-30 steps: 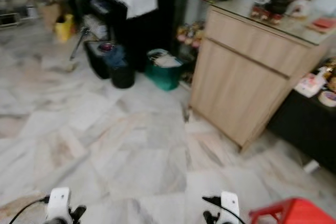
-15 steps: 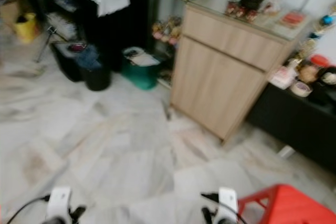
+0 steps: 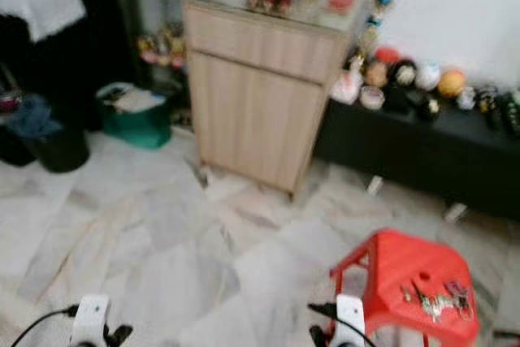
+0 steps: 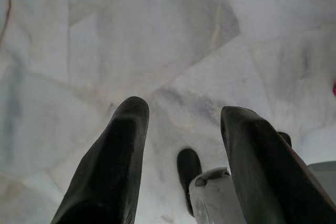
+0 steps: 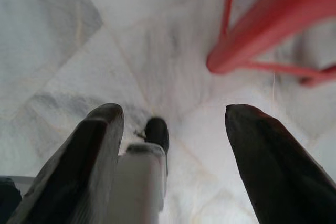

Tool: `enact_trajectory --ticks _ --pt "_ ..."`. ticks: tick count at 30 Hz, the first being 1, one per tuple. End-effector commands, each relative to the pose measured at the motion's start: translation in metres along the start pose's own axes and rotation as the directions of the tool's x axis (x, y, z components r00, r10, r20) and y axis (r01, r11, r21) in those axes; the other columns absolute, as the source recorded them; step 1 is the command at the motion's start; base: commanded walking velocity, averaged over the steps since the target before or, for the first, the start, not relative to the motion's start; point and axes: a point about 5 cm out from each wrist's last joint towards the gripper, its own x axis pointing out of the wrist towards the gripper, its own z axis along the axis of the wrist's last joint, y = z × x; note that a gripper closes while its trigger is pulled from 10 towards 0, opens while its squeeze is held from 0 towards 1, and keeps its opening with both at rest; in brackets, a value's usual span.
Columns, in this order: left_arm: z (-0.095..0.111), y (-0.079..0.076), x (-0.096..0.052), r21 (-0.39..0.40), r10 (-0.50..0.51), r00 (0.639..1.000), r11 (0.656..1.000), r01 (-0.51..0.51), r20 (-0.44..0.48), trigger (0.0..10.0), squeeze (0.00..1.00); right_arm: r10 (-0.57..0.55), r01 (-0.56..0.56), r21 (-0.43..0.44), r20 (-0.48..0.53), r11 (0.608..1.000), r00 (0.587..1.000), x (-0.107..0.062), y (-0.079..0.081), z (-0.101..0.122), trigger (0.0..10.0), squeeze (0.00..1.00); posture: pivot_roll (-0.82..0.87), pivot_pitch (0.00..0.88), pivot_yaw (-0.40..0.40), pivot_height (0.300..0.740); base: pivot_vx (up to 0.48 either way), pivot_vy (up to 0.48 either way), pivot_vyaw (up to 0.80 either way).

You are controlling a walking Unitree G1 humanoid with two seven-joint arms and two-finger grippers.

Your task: Hang keys on a hook

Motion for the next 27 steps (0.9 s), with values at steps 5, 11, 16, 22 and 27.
enact_trajectory --ticks 5,11,16,22,27 --pt "-0.0004 0.0007 -0.0007 0.025 -0.014 1.000 1.000 0.014 -0.001 10.0 0.00 0.002 -0.002 -0.004 0.009 1.000 1.000 0.0004 0.0009 0.0034 10.0 0.00 0.09 0.000 -0.050 0.740 0.000 0.000 -0.74" --pt "0.0007 0.0016 -0.0005 0.027 -0.015 1.000 1.000 0.015 0.001 10.0 0.00 0.001 -0.001 0.001 0.011 1.000 1.000 0.0006 0.0016 0.0039 10.0 0.00 0.08 0.000 -0.049 0.740 0.000 0.000 -0.73" --pt "0.0033 0.0021 -0.0001 0.043 -0.022 1.000 0.999 0.022 0.005 10.0 0.00 0.000 0.000 0.004 0.014 1.000 1.000 0.0008 0.0022 0.0052 10.0 0.00 0.09 0.000 -0.051 0.740 0.000 0.000 -0.73" --pt "0.0036 0.0018 0.0002 0.039 -0.017 1.000 0.999 0.017 0.005 10.0 0.00 0.000 0.000 0.001 0.012 1.000 1.000 0.0008 0.0017 0.0056 10.0 0.00 0.09 0.000 -0.055 0.740 0.000 0.000 -0.73" --pt "0.0034 0.0017 0.0001 0.045 -0.020 1.000 0.999 0.020 0.003 10.0 0.00 0.002 -0.002 -0.009 0.014 1.000 1.000 0.0007 0.0014 0.0059 10.0 0.00 0.09 0.000 -0.057 0.740 0.000 0.000 -0.72"
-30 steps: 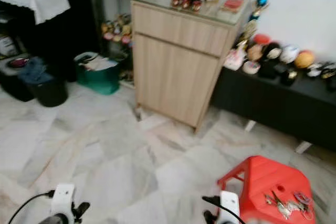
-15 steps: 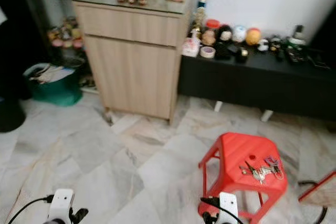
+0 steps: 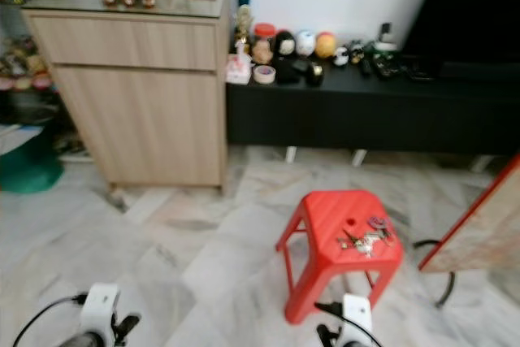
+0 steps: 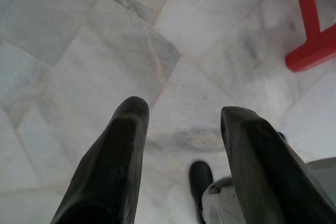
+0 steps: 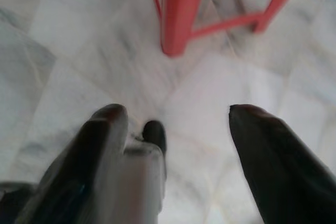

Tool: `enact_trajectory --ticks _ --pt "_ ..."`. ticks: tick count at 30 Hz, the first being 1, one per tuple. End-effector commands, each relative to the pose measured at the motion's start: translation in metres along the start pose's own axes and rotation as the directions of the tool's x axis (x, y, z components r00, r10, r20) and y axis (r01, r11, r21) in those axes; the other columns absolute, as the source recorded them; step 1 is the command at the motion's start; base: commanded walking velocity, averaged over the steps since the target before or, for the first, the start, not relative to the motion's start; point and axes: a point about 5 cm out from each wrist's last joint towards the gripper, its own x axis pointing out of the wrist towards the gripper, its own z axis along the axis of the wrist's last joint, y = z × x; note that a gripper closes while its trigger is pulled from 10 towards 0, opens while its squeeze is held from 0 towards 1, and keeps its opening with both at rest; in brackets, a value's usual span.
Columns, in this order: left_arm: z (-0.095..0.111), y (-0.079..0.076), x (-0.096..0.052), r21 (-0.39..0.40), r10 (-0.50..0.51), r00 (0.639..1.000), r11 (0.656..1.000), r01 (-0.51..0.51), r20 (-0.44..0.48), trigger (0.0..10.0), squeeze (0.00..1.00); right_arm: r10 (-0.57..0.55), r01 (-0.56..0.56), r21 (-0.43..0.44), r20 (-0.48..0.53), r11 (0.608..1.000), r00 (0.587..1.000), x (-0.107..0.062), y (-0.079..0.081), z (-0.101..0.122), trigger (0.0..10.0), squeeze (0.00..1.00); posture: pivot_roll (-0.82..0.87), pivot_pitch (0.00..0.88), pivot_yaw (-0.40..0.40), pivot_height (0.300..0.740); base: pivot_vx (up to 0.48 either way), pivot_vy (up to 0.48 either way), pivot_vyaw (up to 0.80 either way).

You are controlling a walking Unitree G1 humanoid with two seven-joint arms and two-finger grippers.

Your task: Hang keys on a hook

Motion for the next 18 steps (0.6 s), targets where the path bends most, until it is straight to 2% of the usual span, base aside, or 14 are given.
enact_trajectory --ticks 1,18 --pt "0.0025 -0.0045 0.0020 0.004 -0.015 1.000 1.000 0.015 0.000 10.0 0.00 -0.019 0.019 -0.008 0.010 1.000 1.000 -0.0010 -0.0073 0.0039 10.0 0.00 0.09 0.000 -0.058 0.740 0.000 0.000 -0.63" --pt "0.0038 -0.0041 0.0024 0.017 -0.018 1.000 1.000 0.018 -0.005 10.0 0.00 -0.028 0.028 0.004 0.020 1.000 0.999 -0.0010 -0.0077 0.0052 10.0 0.00 0.09 0.000 -0.060 0.740 0.000 0.000 0.00"
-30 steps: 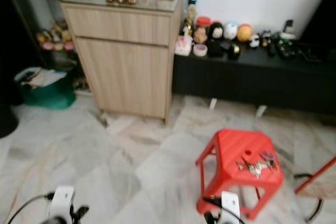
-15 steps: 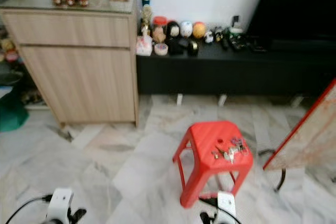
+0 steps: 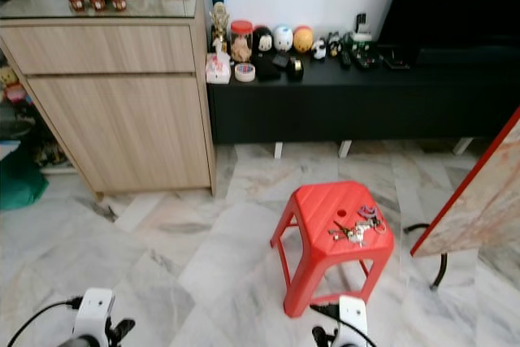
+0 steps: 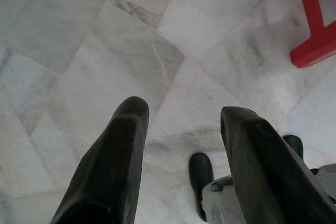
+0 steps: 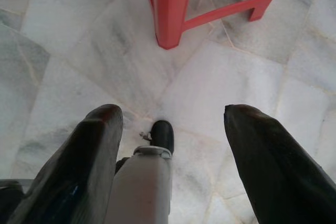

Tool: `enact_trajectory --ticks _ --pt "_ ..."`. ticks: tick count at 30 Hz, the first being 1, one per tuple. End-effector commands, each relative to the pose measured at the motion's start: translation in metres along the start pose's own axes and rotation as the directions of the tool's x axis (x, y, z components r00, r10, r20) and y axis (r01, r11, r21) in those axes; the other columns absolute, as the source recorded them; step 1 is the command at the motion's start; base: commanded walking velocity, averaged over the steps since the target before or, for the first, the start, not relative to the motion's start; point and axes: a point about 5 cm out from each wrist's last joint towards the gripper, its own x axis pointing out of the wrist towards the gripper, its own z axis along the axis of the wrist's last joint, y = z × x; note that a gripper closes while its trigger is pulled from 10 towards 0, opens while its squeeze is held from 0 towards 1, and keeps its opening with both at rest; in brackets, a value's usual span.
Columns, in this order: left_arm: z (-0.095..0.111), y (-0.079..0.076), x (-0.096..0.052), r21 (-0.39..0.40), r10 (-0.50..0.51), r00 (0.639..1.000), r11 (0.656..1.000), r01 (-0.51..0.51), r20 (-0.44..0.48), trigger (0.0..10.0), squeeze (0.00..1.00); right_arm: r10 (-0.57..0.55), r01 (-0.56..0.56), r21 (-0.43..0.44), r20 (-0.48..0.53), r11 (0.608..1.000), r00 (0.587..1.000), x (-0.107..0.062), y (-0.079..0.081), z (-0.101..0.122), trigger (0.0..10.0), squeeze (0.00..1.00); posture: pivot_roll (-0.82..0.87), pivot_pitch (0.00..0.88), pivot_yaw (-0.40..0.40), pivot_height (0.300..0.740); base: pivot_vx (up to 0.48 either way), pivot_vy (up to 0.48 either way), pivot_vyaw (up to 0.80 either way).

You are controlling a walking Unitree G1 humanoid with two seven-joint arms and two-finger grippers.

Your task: Hang keys on a hook

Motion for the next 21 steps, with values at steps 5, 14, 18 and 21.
enact_trajectory --ticks 5,14,18,21 --pt "-0.0002 -0.0029 0.0009 0.029 -0.029 0.999 0.999 0.029 -0.018 10.0 0.00 -0.011 0.011 0.000 0.015 1.000 1.000 0.0001 -0.0021 0.0050 10.0 0.00 0.09 0.000 -0.059 0.740 0.000 -0.126 0.00" --pt "-0.0007 -0.0029 0.0010 0.012 -0.024 0.999 1.000 0.024 -0.021 10.0 0.00 -0.013 0.013 0.000 0.017 1.000 1.000 0.0001 -0.0021 0.0054 10.0 0.00 0.09 0.000 -0.060 0.740 0.000 -0.332 0.00" --pt "0.0002 -0.0031 0.0014 0.011 -0.023 1.000 1.000 0.023 -0.019 10.0 0.00 -0.014 0.014 0.000 0.018 1.000 1.000 0.0002 -0.0021 0.0061 10.0 0.00 0.09 0.000 -0.062 0.740 0.000 -0.338 0.00" --pt "0.0007 -0.0033 0.0017 0.010 -0.023 1.000 1.000 0.023 -0.019 10.0 0.00 -0.014 0.014 -0.001 0.019 1.000 1.000 0.0003 -0.0020 0.0065 10.0 0.00 0.09 0.000 -0.065 0.740 0.000 -0.341 0.00"
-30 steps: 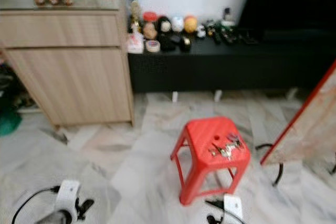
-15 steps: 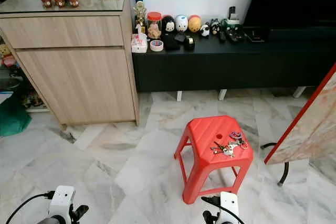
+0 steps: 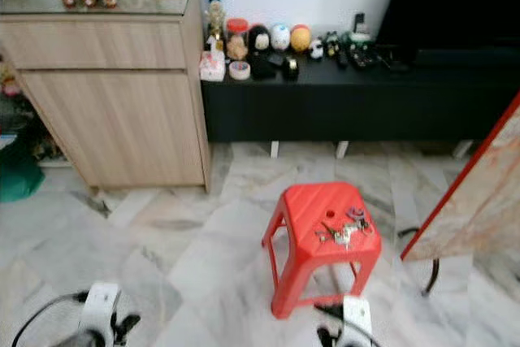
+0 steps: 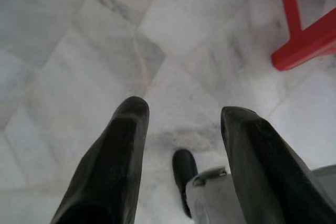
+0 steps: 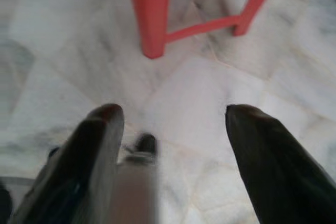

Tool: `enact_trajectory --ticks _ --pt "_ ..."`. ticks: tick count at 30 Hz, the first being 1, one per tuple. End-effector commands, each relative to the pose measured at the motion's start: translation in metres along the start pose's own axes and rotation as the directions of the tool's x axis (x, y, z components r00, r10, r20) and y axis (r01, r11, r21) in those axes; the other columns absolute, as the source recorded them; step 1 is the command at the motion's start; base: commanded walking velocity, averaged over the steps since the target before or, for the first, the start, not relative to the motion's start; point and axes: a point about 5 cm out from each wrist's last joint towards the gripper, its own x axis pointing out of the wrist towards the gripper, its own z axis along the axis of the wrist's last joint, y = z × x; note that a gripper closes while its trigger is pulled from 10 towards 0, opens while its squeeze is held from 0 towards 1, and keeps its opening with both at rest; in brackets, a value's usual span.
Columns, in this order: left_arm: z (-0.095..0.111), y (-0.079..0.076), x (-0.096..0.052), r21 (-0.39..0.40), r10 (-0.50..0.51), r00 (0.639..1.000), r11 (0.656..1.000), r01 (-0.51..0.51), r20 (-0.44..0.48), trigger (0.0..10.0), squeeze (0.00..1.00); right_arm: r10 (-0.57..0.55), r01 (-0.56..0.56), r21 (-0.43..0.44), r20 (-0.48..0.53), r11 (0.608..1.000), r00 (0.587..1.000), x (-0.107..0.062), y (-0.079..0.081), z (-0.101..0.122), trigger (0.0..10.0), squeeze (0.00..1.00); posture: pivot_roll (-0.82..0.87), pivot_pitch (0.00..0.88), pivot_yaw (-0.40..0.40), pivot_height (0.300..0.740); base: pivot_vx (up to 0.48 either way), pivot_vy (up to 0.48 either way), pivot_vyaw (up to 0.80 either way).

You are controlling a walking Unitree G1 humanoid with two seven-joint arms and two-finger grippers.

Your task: Hang keys on a hook

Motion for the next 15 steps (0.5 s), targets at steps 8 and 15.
enact_trajectory --ticks 8,15 --pt "0.0024 -0.0039 0.0025 -0.012 0.004 1.000 1.000 -0.004 -0.007 10.0 0.00 -0.021 0.021 -0.001 0.017 1.000 1.000 -0.0007 -0.0065 0.0053 10.0 0.00 0.09 0.000 -0.067 0.740 0.000 -0.207 0.00" --pt "0.0042 -0.0023 0.0026 -0.030 0.022 1.000 0.999 -0.022 0.007 10.0 0.00 -0.027 0.026 0.012 0.049 1.000 0.998 -0.0004 -0.0050 0.0086 10.0 0.00 0.10 0.000 -0.069 0.740 0.000 0.000 0.00"
